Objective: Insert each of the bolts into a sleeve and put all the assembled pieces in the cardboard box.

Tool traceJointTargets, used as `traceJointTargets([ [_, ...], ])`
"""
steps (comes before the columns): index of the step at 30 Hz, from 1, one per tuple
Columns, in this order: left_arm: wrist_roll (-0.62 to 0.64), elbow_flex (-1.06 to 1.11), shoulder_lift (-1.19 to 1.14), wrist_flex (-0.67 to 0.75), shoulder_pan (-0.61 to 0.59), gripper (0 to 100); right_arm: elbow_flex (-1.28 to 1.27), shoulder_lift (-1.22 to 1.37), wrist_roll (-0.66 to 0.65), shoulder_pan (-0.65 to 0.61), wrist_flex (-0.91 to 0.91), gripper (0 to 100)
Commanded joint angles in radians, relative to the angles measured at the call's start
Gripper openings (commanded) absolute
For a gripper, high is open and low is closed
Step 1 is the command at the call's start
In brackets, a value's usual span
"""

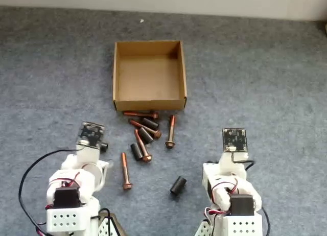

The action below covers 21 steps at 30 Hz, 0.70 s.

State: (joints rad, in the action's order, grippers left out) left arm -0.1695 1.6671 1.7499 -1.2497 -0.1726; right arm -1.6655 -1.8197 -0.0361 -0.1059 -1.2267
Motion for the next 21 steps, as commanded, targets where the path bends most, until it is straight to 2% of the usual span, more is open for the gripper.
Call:
traceJointTargets([
  [1, -0.008, -0.068, 0.007, 0.078, -0.085, 25, 0.042, -0.012, -0.008, 0.012, 0.097, 16.0],
  [4, -0.008, -0.096, 0.007, 0.08, -0.09, 25, 0.051, -0.002, -0.008, 0.012, 0.114, 20.9],
  [10, -0.008, -0.091, 0.007, 0.064, -0.091, 25, 0.271, 0.102, -0.075, -0.058, 0.082, 20.9],
  [13, -0.008, -0.11, 0.007, -0.002, -0.091, 25, 0.41, 0.286, -0.075, -0.114, 0.082, 20.9],
  [17, -0.009, -0.122, 0.007, -0.012, -0.097, 25, 0.572, 0.591, -0.074, -0.248, 0.074, 20.9],
  [21, -0.011, -0.122, 0.007, 0.017, -0.197, 25, 0.711, 0.851, -0.071, -0.4, 0.082, 20.9],
])
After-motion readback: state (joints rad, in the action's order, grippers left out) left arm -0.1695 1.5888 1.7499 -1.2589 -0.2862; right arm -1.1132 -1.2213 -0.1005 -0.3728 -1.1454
